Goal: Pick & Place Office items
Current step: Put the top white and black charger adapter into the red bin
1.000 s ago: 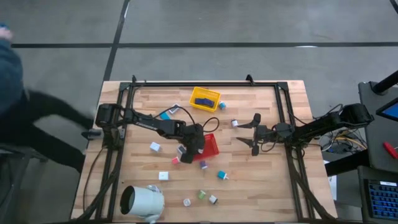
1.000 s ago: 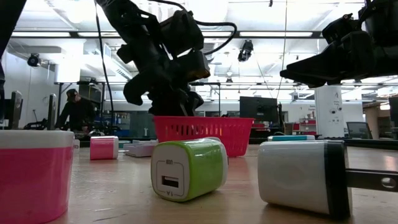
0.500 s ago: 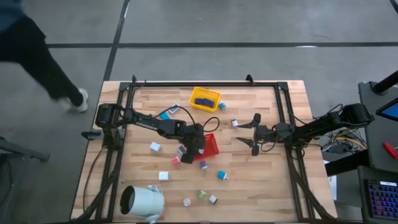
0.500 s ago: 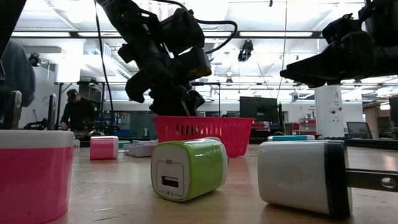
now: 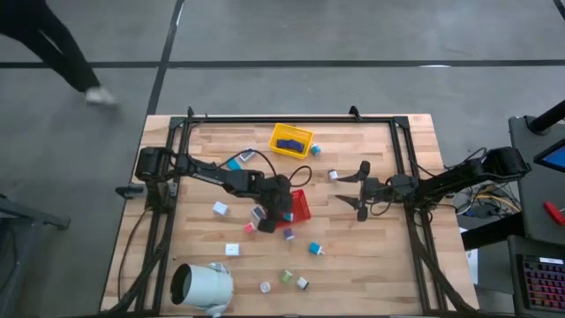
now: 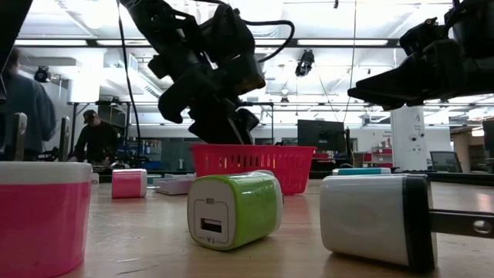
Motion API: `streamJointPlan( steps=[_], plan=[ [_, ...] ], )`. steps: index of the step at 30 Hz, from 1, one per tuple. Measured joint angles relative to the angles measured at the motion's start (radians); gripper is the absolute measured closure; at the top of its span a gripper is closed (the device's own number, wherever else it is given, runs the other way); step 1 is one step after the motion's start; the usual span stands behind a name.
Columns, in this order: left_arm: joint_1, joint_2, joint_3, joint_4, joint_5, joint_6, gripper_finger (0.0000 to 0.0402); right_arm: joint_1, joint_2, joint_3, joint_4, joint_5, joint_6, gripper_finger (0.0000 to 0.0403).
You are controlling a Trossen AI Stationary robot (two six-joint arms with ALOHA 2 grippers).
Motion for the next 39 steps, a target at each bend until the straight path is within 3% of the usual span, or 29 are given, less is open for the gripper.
streamJointPlan(
  steps=[13, 23, 31, 39],
  plan=[
    [-0.014, -0.069, -0.043, 0.172, -0.081, 0.009, 0.0215, 0.0, 0.0, 0.0, -0.009, -0.002, 0.016, 0.0149],
    [-0.014, -0.262, -0.298, 0.546, -0.086, -0.04, 0.0215, -0.01, 0.001, 0.015, -0.116, 0.097, 0.087, 0.0149],
    [-0.014, -0.386, -0.464, 0.739, -0.154, -0.07, 0.0215, -0.053, 0.003, 0.18, -0.434, 0.111, 0.148, 0.0149],
    [-0.014, -0.439, -0.604, 0.995, -0.237, -0.078, 0.0215, -0.052, 0.042, 0.26, -0.501, 0.156, 0.153, 0.0149]
  ],
)
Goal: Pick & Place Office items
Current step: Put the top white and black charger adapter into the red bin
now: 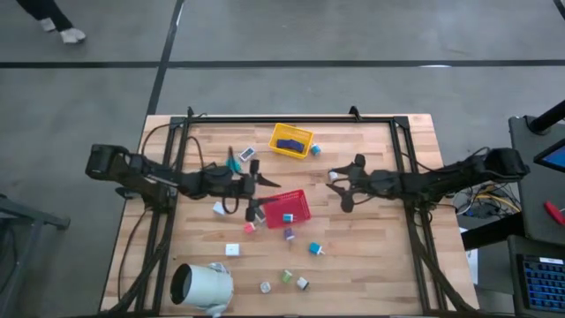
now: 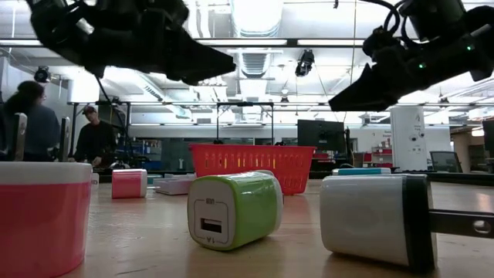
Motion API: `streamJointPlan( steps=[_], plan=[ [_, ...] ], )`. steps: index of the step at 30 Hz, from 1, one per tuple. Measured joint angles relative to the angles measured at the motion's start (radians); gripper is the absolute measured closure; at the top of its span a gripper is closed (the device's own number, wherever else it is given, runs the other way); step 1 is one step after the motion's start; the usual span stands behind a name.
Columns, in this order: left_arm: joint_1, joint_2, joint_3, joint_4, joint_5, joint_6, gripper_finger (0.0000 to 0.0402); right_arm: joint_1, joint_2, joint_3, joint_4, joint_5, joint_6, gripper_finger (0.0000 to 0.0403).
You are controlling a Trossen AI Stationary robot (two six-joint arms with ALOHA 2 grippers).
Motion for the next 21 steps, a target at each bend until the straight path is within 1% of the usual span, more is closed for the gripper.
streamJointPlan(
  steps=[3, 6, 10, 21],
  plan=[
    [0.0, -0.001, -0.054, 0.123, -0.047, 0.001, 0.0215, 0.0, 0.03, 0.011, 0.002, 0.0, -0.002, 0.0149],
    [0.001, -0.001, -0.088, 0.193, -0.057, -0.001, 0.0215, 0.001, 0.059, 0.017, 0.004, -0.001, -0.006, 0.0149],
    [0.001, -0.001, -0.097, 0.204, -0.058, -0.009, 0.0215, 0.001, 0.083, 0.014, 0.038, -0.001, -0.014, 0.0149],
    [0.0, -0.001, -0.095, 0.201, -0.057, -0.012, 0.0215, 0.001, 0.084, 0.01, 0.038, -0.008, -0.015, 0.0149]
  ],
)
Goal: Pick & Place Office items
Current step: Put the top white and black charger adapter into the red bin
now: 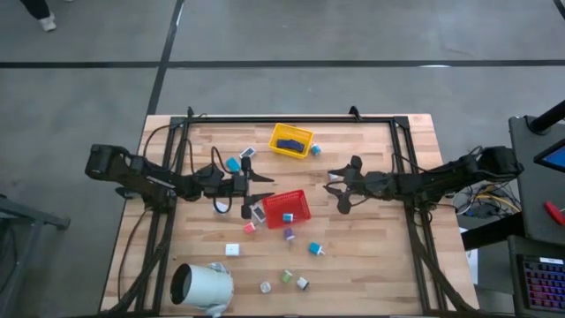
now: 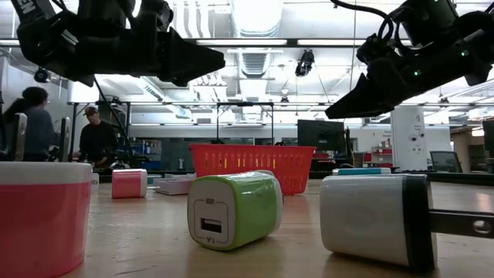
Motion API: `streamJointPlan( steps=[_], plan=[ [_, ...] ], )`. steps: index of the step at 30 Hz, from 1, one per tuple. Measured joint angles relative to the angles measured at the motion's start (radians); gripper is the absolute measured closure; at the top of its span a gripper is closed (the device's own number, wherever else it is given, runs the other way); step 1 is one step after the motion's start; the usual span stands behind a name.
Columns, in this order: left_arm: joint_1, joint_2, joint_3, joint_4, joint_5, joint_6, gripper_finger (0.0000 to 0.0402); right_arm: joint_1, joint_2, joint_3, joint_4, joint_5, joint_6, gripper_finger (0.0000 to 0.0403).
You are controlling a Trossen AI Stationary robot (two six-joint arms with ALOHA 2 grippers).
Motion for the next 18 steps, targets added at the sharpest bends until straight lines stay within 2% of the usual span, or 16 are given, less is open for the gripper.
streamJointPlan(
  steps=[8, 14, 18],
  plan=[
    [0.0, 0.0, 0.0, 0.0, 0.002, -0.004, 0.0215, -0.001, 0.0, 0.003, 0.0, 0.001, 0.025, 0.0149],
    [0.0, 0.0, 0.0, 0.0, 0.002, -0.007, 0.0215, -0.003, -0.002, 0.012, -0.008, 0.04, 0.086, 0.0149],
    [0.0, 0.0, 0.0, -0.001, 0.002, -0.007, 0.0215, -0.003, -0.002, 0.036, -0.067, 0.038, 0.107, 0.0149]
  ],
)
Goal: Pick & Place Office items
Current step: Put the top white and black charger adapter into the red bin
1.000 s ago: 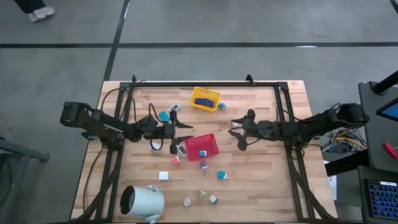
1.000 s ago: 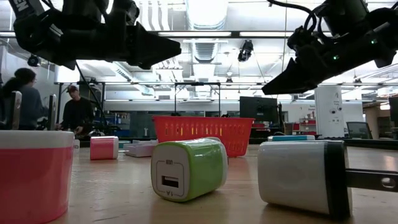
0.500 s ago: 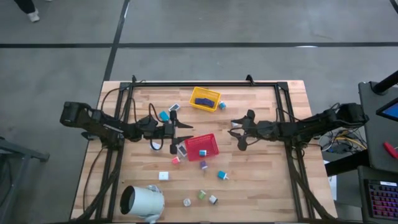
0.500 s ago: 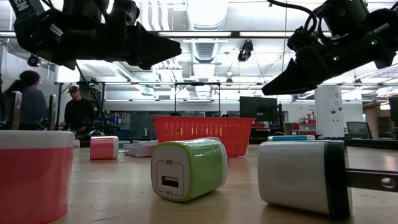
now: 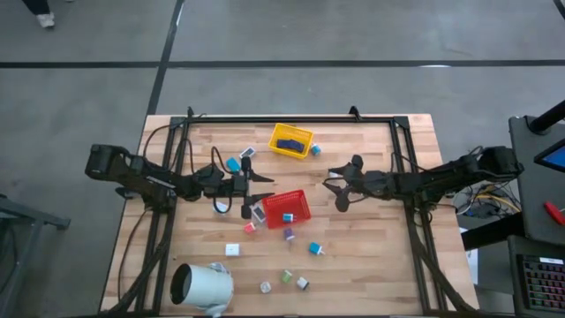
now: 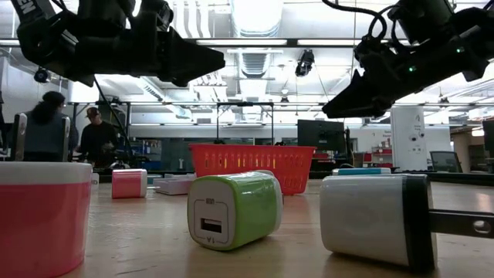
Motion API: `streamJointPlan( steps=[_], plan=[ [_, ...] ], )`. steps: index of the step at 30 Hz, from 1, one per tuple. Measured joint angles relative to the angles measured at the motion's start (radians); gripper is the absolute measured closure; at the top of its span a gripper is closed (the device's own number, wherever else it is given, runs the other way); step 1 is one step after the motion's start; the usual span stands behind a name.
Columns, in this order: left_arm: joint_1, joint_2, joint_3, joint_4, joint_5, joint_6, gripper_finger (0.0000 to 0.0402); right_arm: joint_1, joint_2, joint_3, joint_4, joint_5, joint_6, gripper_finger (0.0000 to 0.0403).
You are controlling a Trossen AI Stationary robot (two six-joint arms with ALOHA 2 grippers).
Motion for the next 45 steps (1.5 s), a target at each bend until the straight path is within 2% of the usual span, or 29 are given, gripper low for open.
streamJointPlan(
  steps=[7, 11, 15, 20, 28, 38, 42, 45],
  plan=[
    [0.0, 0.0, 0.0, -0.007, 0.0, 0.0, 0.0215, 0.0, 0.0, 0.115, -0.323, -0.016, 0.051, 0.0149],
    [0.0, 0.0, 0.0, -0.007, 0.0, 0.0, 0.0215, -0.002, 0.0, 0.176, -0.419, -0.028, 0.054, 0.0149],
    [0.0, 0.0, 0.001, -0.007, 0.0, 0.0, 0.0215, -0.028, 0.0, 0.237, -0.529, -0.097, 0.057, 0.0149],
    [0.0, 0.0, 0.001, -0.007, 0.0, 0.0, 0.0215, -0.081, 0.0, 0.287, -0.673, -0.112, 0.132, 0.0151],
    [0.0, 0.0, 0.001, -0.007, 0.0, 0.0, 0.0215, -0.197, 0.0, 0.285, -0.776, -0.134, 0.306, 0.0168],
    [0.0, 0.0, 0.001, -0.007, 0.0, 0.004, 0.0215, -0.305, 0.018, 0.281, -0.815, -0.356, 0.361, 0.0172],
    [0.001, 0.0, 0.001, -0.007, 0.0, 0.008, 0.0215, -0.333, 0.067, 0.286, -0.836, -0.431, 0.369, 0.0169],
    [0.001, 0.0, 0.001, -0.007, 0.0, 0.008, 0.0215, -0.34, 0.129, 0.323, -0.878, -0.447, 0.369, 0.0162]
  ],
)
